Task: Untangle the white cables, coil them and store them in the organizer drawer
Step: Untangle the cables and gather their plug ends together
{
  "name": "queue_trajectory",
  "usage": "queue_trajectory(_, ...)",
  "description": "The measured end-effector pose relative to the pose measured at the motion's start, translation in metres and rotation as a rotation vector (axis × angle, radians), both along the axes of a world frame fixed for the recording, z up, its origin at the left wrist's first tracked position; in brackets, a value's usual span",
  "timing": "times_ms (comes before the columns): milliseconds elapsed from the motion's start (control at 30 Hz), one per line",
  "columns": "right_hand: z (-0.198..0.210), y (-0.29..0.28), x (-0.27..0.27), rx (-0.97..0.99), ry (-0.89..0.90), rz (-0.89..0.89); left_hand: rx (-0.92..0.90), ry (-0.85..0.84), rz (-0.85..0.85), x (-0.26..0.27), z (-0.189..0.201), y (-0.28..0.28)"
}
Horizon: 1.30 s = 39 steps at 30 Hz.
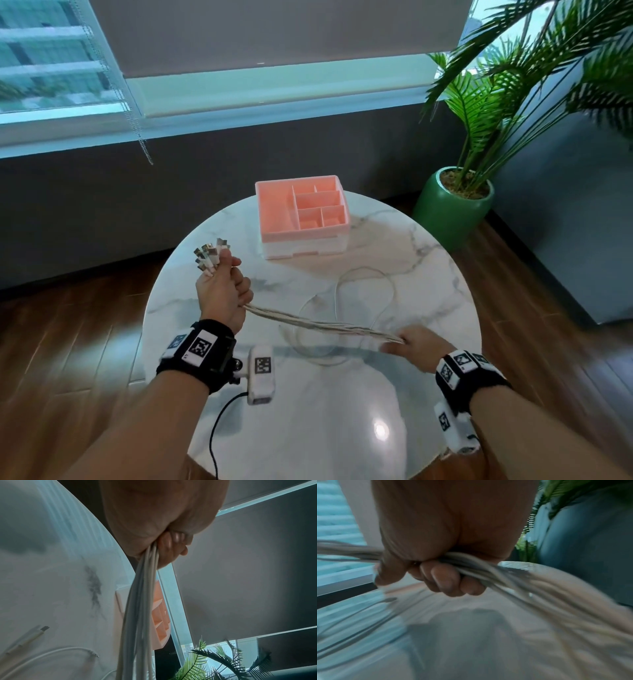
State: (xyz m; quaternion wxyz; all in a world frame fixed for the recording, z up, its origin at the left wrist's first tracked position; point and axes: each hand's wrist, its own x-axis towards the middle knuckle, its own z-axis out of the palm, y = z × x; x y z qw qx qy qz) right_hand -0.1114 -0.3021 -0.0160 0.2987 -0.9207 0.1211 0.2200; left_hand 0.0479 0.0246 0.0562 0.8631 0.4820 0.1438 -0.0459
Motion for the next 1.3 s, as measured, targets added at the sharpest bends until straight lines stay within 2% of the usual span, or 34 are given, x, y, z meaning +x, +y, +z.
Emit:
queue_trajectory(100,-0.001,-0.036,-0.027,0.062,0.085,-0.212,0.006,0.019,0.011,0.001,-0.002,-0.006)
queue_trajectory(233,0.012,-0.080,-0.052,0.005,0.116,-0.326,0.011,0.053,-0.022,-0.001,-0.011,-0.009)
queue_trajectory(367,0.044,-0.112,-0.050,-0.103,-0.118,-0.521,0.009,0.103,-0.105,-0.008,-0.025,-0.014)
queue_trajectory(433,0.060,-0.115,-0.041,-0.203,-0.248,-0.555,0.033,0.102,-0.169,-0.013,-0.029,-0.015)
queue_trajectory(500,0.073,-0.111,-0.031,-0.299,-0.292,-0.511,0.088,0.083,-0.228,-0.015,-0.031,-0.013)
queue_trajectory(567,0.077,-0.106,-0.025,-0.372,-0.226,-0.423,0.143,0.097,-0.247,-0.014,-0.031,-0.008)
queue_trajectory(700,0.047,-0.103,-0.024,-0.306,-0.054,-0.319,0.118,0.177,-0.120,-0.004,-0.030,0.014)
queue_trajectory(800,0.017,-0.087,-0.027,-0.288,0.082,-0.272,0.116,0.173,-0.011,0.002,-0.025,0.026)
queue_trajectory(933,0.002,-0.070,-0.022,-0.376,0.123,-0.241,0.154,0.140,0.001,0.002,-0.018,0.033)
queue_trajectory(1133,-0.002,-0.062,-0.009,-0.426,0.291,-0.124,0.215,0.135,-0.084,-0.011,-0.025,0.032)
queue_trajectory(1233,0.010,-0.053,0.008,-0.406,0.413,-0.016,0.234,0.166,-0.078,-0.014,-0.030,0.029)
queue_trajectory(1300,0.021,-0.037,0.026,-0.429,0.411,0.078,0.242,0.176,-0.083,-0.015,-0.034,0.028)
